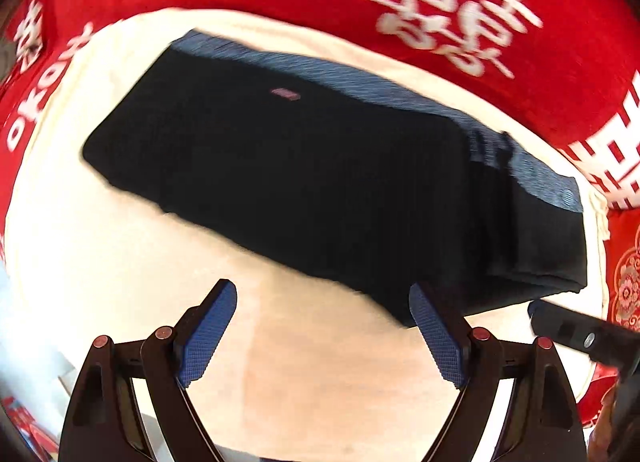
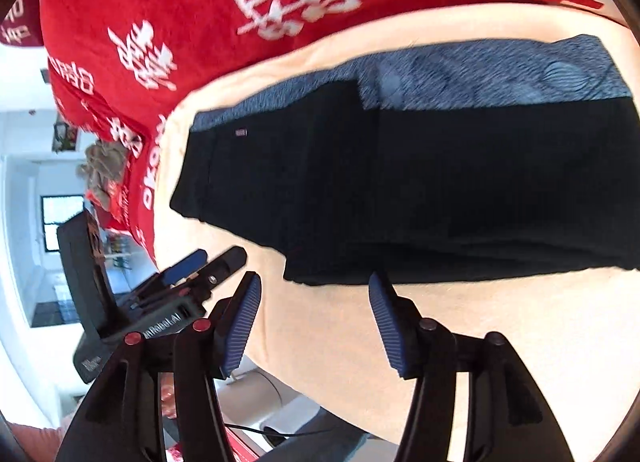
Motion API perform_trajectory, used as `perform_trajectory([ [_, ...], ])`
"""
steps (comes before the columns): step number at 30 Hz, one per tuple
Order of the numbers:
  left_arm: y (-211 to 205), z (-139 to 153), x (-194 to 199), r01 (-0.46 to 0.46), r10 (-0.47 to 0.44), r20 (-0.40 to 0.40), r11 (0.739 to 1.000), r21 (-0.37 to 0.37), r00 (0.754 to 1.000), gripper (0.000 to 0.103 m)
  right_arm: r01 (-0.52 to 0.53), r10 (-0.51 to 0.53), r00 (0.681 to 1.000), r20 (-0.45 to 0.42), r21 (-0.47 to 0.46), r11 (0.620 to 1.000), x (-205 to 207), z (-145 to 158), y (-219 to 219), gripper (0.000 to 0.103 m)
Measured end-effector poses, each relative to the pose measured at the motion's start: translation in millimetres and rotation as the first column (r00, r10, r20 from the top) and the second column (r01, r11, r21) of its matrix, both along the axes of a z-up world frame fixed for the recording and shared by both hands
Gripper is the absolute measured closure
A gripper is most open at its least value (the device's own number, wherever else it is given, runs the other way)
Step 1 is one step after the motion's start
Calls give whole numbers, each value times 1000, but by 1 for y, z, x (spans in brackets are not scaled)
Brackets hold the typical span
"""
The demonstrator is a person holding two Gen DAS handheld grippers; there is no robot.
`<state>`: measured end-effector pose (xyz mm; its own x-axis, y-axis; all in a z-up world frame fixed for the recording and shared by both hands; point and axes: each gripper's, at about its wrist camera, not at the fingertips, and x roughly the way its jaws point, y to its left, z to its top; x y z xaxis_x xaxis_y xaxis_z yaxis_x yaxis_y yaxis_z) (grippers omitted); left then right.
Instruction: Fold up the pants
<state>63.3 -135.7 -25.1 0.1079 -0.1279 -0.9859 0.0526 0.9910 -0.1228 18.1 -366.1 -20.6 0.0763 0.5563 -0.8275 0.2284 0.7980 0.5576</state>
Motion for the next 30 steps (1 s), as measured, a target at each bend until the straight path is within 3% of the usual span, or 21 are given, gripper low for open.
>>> perform_trajectory([
  [3,29,-5,1,-44,44,-11,999,0,999,14,-56,56,998,-12,-57,997,2,-4,26,43],
  [8,72,-16,8,-120,119,-30,993,-13,992,14,-153,155,988,-12,-250,956,15,-8,60,43],
  [13,97,-26,13,-164,163,-39,986,-24,986,14,-167,171,985,-19,-347,923,28,-11,64,43],
  [17,112,-29,18,-201,199,-35,978,-48,979,14,-141,161,987,3,-473,870,36,-8,57,43],
  [21,120,-33,24,-220,218,-44,973,-61,975,14,-85,70,996,-51,-427,900,41,-27,47,42],
  [23,122,-37,28,-220,217,-46,973,-65,975,14,-80,59,996,-63,-418,905,41,-32,49,37],
  [30,132,-46,39,-257,252,-60,959,-118,966,14,-151,136,989,-65,-457,876,36,-36,60,28],
])
